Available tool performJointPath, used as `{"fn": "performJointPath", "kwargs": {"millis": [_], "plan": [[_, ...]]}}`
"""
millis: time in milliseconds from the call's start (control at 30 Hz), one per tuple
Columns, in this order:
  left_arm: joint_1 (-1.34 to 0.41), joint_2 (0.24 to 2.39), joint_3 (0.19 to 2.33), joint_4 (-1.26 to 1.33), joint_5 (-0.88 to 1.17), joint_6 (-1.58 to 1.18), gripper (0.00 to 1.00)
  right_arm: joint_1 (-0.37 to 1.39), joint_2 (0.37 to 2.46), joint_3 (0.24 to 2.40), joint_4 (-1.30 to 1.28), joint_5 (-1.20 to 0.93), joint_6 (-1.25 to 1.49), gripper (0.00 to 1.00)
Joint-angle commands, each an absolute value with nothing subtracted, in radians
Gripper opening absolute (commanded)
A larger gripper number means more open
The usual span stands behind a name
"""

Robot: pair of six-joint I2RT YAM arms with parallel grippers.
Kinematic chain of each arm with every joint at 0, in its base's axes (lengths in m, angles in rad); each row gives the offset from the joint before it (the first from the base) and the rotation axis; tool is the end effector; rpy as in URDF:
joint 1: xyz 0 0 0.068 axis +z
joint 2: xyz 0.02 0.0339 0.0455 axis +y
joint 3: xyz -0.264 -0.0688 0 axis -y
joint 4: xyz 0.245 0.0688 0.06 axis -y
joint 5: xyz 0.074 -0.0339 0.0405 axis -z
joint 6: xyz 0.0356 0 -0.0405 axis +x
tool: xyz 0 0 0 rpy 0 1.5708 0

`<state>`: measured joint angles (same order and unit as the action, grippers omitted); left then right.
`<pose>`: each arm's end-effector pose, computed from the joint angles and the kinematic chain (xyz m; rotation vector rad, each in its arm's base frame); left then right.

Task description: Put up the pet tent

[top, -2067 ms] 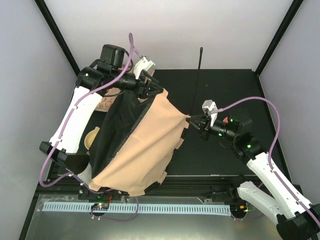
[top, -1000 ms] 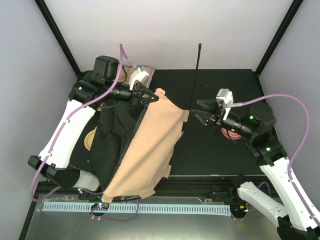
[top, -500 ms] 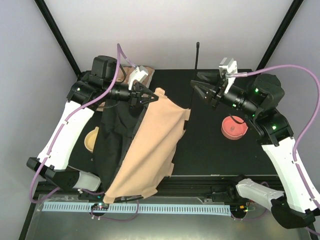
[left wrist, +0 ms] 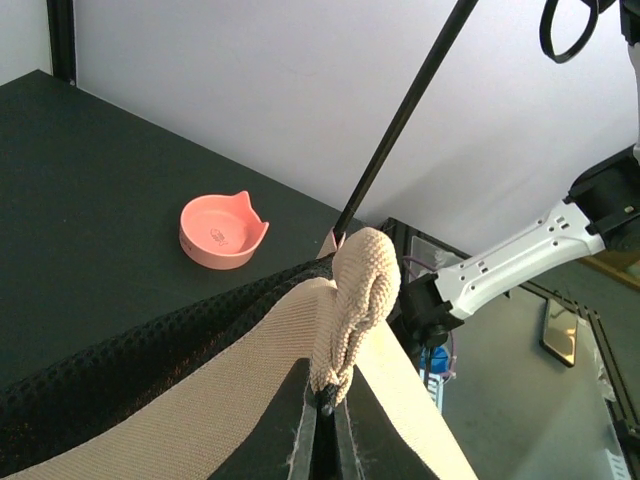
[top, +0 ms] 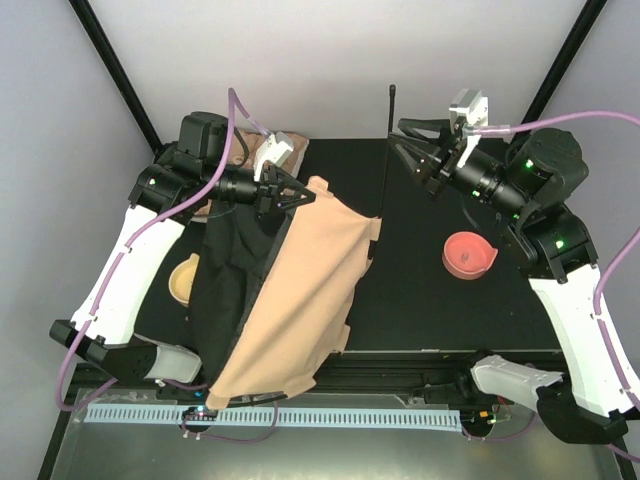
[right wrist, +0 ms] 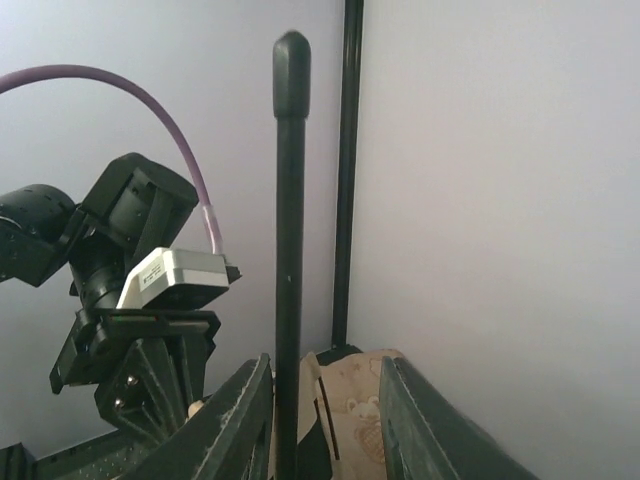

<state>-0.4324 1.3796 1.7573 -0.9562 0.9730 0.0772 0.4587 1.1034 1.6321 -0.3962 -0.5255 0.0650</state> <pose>0.2184 -0.1332 0.4674 1.0698 1.8107 -1.2459 0.1591 0.0985 0.5384 -0.7159 1.3265 0.8003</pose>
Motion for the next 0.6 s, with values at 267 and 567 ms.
{"fn": "performJointPath", "kwargs": {"millis": [267,567], "plan": [[-0.441,1.354,1.759,-0.921,1.012,0.063,0.02,0.463,1.170,1.722,-0.372,-0.571,0.072,0.25],[-0.449,1.347,1.830,-0.917,0.985,-0.018,0.01,0.464,1.141,1.687,-0.378,-0.629,0.066,0.01]]}}
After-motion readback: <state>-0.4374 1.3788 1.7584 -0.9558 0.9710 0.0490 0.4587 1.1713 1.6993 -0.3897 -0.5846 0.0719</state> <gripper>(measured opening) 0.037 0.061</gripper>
